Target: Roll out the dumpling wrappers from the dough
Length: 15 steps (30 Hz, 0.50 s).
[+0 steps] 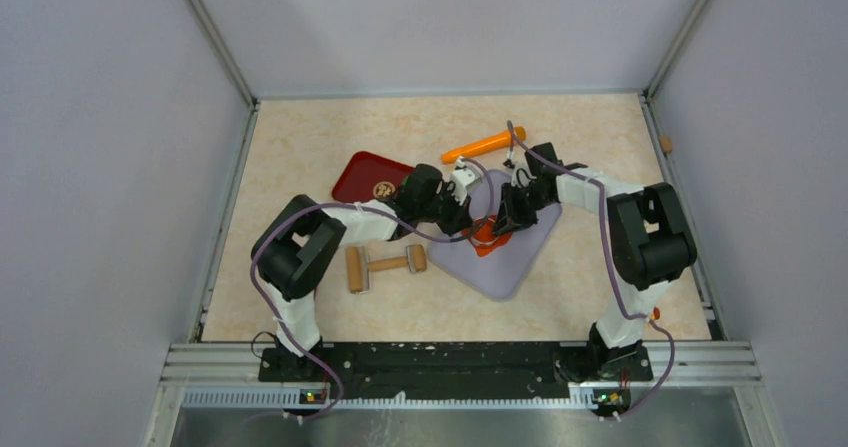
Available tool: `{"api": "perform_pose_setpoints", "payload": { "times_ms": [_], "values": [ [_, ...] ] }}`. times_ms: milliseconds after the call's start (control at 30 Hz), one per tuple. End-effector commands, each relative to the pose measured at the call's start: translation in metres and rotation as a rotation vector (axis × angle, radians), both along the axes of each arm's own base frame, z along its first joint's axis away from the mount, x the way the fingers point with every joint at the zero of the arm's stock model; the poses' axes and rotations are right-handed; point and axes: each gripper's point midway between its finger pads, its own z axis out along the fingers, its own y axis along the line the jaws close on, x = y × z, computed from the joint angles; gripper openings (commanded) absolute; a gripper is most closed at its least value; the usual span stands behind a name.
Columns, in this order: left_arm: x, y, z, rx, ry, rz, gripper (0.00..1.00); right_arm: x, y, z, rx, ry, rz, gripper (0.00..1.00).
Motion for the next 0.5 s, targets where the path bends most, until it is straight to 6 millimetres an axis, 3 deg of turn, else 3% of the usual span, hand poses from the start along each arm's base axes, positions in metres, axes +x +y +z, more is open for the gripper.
{"api": "perform_pose_setpoints", "payload": {
  "times_ms": [0,100,167,467],
  "values": [
    [-0.055,0.051,-0.06,0.232,0.319,-0.005,0.11,0.044,0.003,0.005,-0.054,-0.197,0.016,0.0],
    [-0.045,0.042,-0.043,0.209,0.296,-0.015,0.24,0.042,0.006,0.012,-0.039,-0.2,0.031,0.01],
    [-0.038,0.04,-0.034,0.219,0.293,-0.007,0.31,0.044,0.006,0.017,-0.037,-0.208,0.032,0.07],
    [-0.019,0.043,0.022,0.144,0.249,0.013,0.4,0.051,0.006,0.034,-0.035,-0.264,0.017,0.08]
  ]
}}
